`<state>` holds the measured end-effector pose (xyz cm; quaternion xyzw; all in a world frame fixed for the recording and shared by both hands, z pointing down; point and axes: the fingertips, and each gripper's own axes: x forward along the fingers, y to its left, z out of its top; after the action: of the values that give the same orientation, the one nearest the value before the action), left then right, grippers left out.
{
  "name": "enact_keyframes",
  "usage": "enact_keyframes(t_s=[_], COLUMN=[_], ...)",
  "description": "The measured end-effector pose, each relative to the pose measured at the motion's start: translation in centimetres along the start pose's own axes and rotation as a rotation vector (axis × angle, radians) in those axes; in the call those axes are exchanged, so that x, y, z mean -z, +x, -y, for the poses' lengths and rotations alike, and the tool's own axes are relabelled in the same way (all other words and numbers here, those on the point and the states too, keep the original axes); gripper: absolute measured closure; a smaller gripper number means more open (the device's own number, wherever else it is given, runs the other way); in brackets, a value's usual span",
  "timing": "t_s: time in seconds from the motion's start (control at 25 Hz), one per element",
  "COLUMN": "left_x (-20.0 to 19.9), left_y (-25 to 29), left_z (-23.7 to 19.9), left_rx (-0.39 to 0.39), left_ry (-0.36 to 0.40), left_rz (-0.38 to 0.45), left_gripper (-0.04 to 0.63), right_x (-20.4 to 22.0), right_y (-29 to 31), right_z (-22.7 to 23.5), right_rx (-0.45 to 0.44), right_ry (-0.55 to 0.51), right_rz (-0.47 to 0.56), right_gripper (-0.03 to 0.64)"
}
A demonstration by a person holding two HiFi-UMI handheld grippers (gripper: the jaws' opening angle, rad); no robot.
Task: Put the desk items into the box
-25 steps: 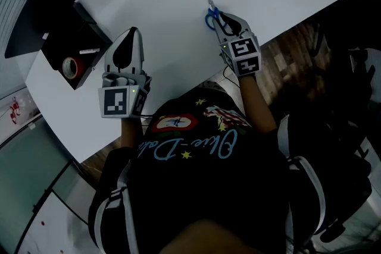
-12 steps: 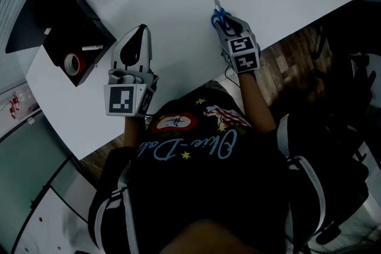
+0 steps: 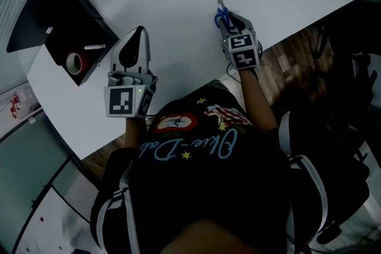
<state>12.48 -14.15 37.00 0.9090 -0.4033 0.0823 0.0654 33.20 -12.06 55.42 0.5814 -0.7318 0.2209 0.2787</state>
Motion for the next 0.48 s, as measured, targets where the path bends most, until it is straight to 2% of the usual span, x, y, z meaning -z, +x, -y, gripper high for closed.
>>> enact_keyframes(t_s=[0.32, 0.48], left_x=[0.2, 0.3], left_y=[-0.7, -1.1], left_z=[-0.9, -1.5], left_rx=[-0.025, -0.044], left_ry=[-0.011, -0.024], left_rz=[0.008, 0.011], left_gripper=[0.598, 0.598], right_x=[0.4, 0.4], right_y=[0.5, 0.5], right_z=[0.4, 0.4], right_rx=[-0.052, -0.052], right_ry=[0.010, 0.018], right_rz=[-0.095, -0.094], right_gripper=[0.543, 0.543])
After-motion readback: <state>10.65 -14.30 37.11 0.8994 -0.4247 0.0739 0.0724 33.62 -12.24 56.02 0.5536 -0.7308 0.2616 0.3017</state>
